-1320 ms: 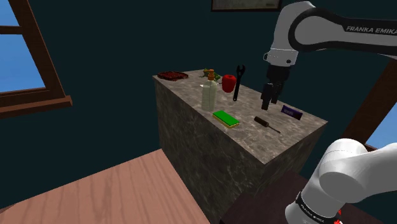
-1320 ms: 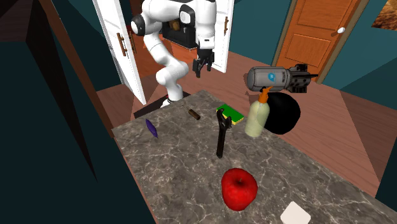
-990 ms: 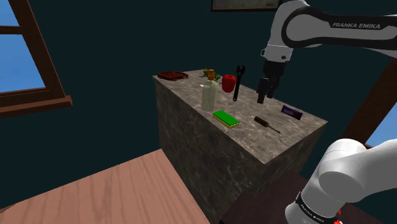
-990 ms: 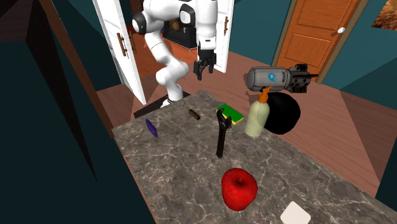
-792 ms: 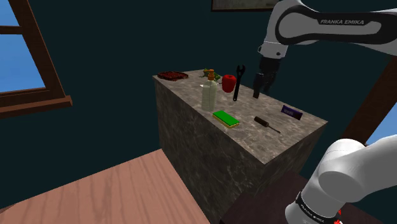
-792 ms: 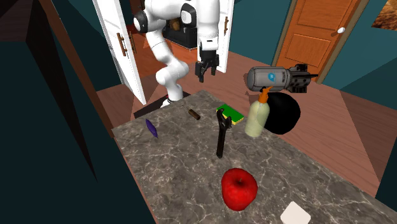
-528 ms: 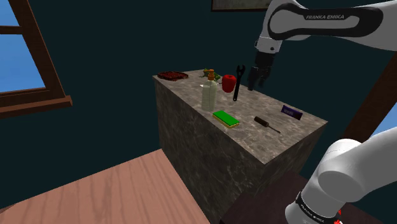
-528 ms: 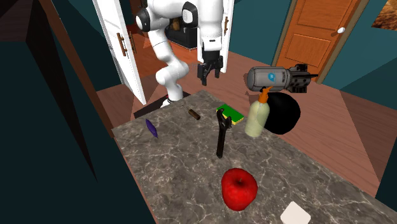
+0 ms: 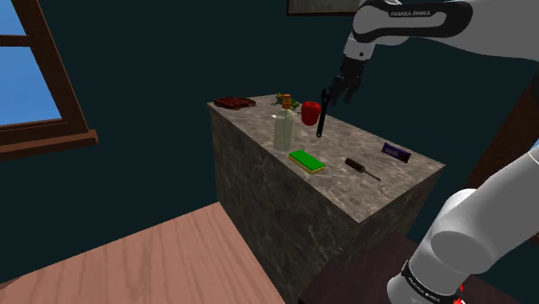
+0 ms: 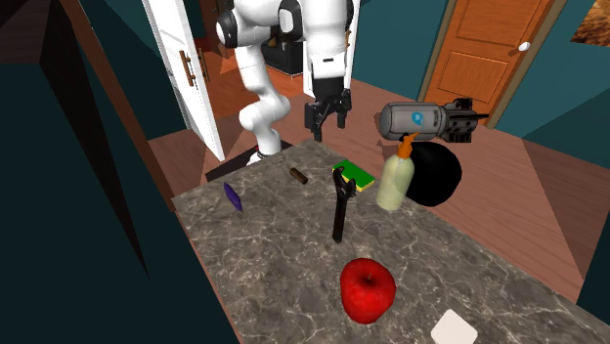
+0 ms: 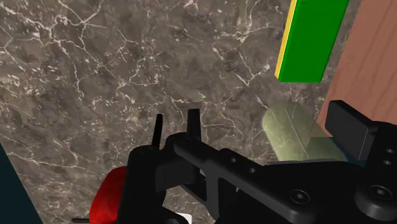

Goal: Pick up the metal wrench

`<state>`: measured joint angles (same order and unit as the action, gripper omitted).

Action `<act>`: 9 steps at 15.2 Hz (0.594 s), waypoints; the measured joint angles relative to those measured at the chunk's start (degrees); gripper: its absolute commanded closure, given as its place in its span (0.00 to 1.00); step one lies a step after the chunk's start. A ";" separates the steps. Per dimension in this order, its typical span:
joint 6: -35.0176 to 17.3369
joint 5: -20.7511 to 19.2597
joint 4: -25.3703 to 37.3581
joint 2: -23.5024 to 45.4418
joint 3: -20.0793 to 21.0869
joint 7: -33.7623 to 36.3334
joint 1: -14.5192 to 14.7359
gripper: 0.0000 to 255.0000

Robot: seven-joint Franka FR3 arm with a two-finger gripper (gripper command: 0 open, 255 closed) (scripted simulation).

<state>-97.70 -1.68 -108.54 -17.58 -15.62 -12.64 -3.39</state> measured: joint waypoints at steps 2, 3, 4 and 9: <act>-0.16 1.13 4.82 3.99 -1.25 -1.06 -0.17 0.00; -0.11 1.70 6.99 5.70 -1.98 -1.83 -0.40 0.00; -0.36 2.37 9.11 7.62 -2.92 -2.88 -0.78 0.00; 1.23 7.01 22.75 17.89 -6.05 -6.10 -2.59 0.00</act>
<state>-96.47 5.33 -85.79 0.31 -21.67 -18.74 -5.97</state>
